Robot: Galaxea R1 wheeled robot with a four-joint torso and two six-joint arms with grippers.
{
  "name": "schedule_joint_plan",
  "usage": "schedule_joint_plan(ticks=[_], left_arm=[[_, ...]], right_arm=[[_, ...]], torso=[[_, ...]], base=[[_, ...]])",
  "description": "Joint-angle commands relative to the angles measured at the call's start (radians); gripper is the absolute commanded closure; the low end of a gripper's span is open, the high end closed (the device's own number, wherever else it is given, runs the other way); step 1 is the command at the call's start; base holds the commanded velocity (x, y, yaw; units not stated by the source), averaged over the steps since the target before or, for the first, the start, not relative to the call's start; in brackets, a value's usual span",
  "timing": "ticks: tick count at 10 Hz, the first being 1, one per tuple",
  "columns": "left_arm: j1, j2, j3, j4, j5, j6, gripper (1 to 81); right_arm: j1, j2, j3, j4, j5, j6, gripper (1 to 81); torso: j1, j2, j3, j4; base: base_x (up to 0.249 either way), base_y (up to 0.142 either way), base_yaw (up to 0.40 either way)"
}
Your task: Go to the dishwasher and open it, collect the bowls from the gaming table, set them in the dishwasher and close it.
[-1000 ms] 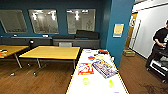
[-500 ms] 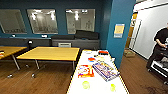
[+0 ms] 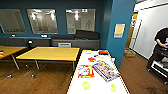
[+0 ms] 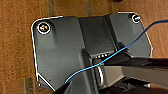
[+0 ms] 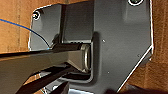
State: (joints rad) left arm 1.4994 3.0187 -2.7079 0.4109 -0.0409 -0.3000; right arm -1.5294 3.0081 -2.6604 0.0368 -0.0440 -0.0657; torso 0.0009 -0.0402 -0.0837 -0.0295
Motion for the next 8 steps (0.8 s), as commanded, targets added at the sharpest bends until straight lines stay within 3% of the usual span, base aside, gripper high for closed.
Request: schedule_joint_plan(ticks=[1, 3, 5, 8], left_arm=[[-0.046, -0.024, 0.011, -0.003, 0.036, -0.007, 1.0], [-0.038, -0.076, 0.087, -0.004, 0.024, -0.008, 1.0], [-0.038, -0.127, 0.175, -0.003, 0.025, -0.008, 1.0], [-0.040, -0.122, 0.181, -0.003, 0.024, -0.010, 1.0]], right_arm=[[0.036, -0.065, 0.110, 0.000, -0.025, 0.000, 1.0], [0.040, -0.242, 0.379, 0.015, 0.027, 0.010, 1.0], [0.076, -0.460, 0.665, 0.052, 0.041, 0.079, 1.0], [0.129, -0.721, 0.983, 0.055, 0.043, 0.119, 1.0]], torso=[[0.000, 0.000, 0.000, 0.000], [0.000, 0.000, 0.000, 0.000], [0.000, 0.000, 0.000, 0.000], [0.000, 0.000, 0.000, 0.000]], base=[[0.000, 0.000, 0.000], [0.000, 0.000, 0.000], [0.000, 0.000, 0.000], [0.000, 0.000, 0.000]])
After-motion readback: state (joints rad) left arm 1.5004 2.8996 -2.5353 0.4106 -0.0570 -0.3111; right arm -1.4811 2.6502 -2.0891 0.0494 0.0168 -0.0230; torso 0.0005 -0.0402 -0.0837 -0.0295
